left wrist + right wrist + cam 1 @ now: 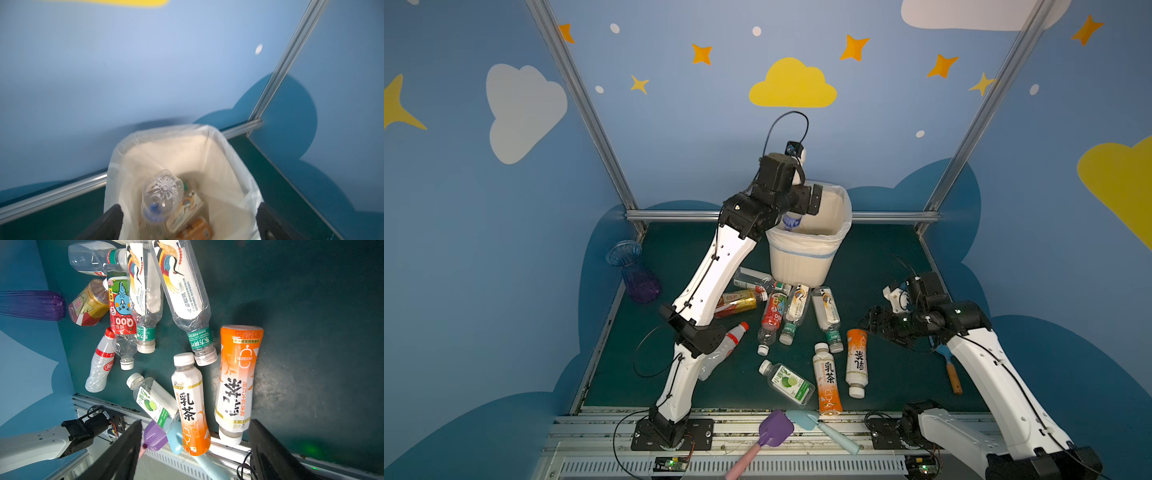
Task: Throw the plastic bottles in the bin
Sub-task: 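Lift the blue-label bottle with the left gripper and drop it into the bin, then return the left gripper to the pile while the right gripper reaches the lime-label bottle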
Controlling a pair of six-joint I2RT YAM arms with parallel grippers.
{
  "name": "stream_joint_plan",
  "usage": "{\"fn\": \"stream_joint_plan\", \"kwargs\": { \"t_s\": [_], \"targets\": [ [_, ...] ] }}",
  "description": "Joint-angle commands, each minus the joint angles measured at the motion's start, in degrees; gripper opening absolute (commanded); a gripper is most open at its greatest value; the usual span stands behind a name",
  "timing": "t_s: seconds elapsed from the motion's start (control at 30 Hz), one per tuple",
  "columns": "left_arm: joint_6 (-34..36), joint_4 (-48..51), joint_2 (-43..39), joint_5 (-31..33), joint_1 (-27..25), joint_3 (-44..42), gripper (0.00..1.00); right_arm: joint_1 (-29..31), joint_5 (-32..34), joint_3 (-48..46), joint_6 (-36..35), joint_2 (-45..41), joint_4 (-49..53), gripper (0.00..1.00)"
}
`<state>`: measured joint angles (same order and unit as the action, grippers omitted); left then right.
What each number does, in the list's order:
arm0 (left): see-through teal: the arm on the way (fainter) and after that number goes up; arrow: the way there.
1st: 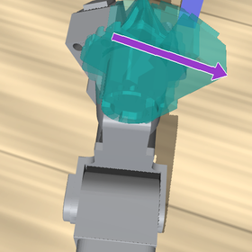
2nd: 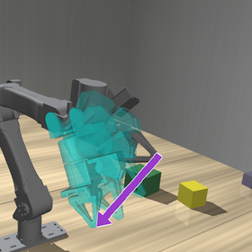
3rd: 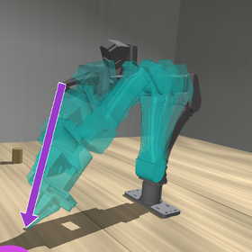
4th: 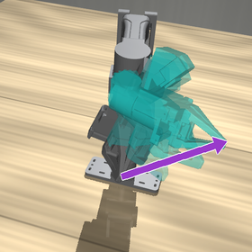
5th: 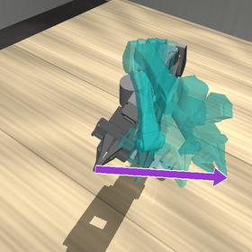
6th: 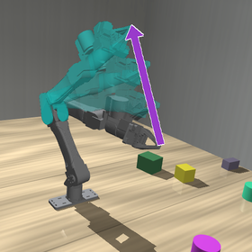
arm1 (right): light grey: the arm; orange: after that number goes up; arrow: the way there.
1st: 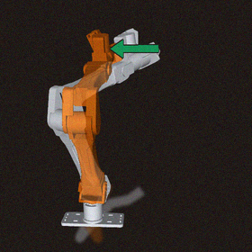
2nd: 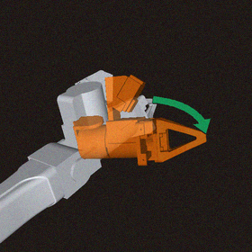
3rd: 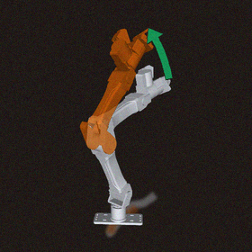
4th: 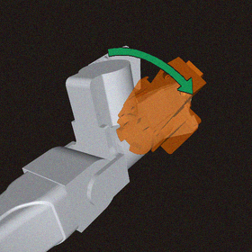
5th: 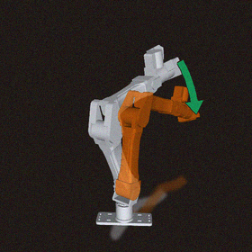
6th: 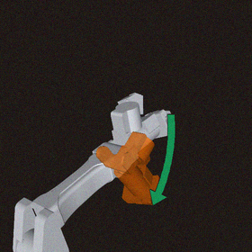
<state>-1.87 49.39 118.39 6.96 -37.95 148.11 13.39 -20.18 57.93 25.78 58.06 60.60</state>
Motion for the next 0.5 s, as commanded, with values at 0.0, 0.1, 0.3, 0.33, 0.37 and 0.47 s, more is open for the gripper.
{"fn": "stream_joint_plan", "kwargs": {
  "t_s": [0.0,0.1,0.3,0.33,0.37,0.47],
  "targets": [
    [1.3,-4.3,-16.2,4.1,-2.6,-12.5,1.00,0.5,-0.1,1.0,0.6,-1.1,-0.1,0.81],
    [-3.0,-2.2,-25.3,5.2,-2.5,-24.5,1.00,1.3,0.4,0.9,0.1,-1.0,0.1,0.81],
    [-14.4,6.2,-36.7,4.9,-0.8,-48.3,1.00,6.2,3.4,1.0,-0.3,1.4,0.0,0.81],
    [-17.1,6.7,-38.3,4.1,-0.4,-52.4,1.00,7.4,4.1,1.0,-0.2,1.9,-0.1,0.81],
    [-19.2,6.6,-39.8,3.2,0.0,-55.9,1.00,8.5,4.6,0.9,0.2,2.4,-0.4,0.81],
    [-25.7,4.8,-43.7,0.4,1.4,-65.9,1.00,12.4,5.5,0.9,1.4,3.8,-1.8,0.81]
  ]
}}
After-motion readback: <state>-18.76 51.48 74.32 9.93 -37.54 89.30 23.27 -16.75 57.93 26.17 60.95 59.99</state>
